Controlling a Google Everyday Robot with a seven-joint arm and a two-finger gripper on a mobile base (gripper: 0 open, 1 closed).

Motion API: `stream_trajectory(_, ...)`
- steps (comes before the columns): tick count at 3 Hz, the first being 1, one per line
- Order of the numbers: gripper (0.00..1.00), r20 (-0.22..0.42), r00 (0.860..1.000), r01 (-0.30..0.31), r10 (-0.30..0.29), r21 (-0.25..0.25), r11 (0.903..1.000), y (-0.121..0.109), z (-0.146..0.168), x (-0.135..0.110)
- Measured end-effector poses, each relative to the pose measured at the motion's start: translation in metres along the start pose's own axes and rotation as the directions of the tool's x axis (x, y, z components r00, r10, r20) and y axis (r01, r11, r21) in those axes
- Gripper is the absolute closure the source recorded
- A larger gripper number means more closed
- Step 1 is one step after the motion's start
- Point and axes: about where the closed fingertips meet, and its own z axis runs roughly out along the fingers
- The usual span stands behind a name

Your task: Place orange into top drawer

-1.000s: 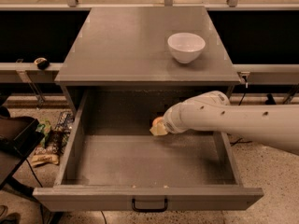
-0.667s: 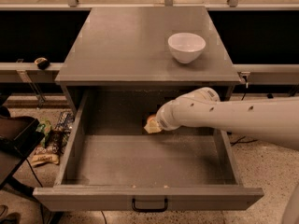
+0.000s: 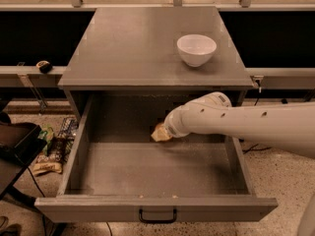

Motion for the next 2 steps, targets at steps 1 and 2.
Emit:
stream_trajectory(1,0.00,0.000,1.000,0.000,0.000,0.000,1.0000,0.0000,0.0000,0.0000)
stream_trajectory(2,0.00,0.000,1.000,0.000,0.000,0.000,1.0000,0.0000,0.0000,0.0000)
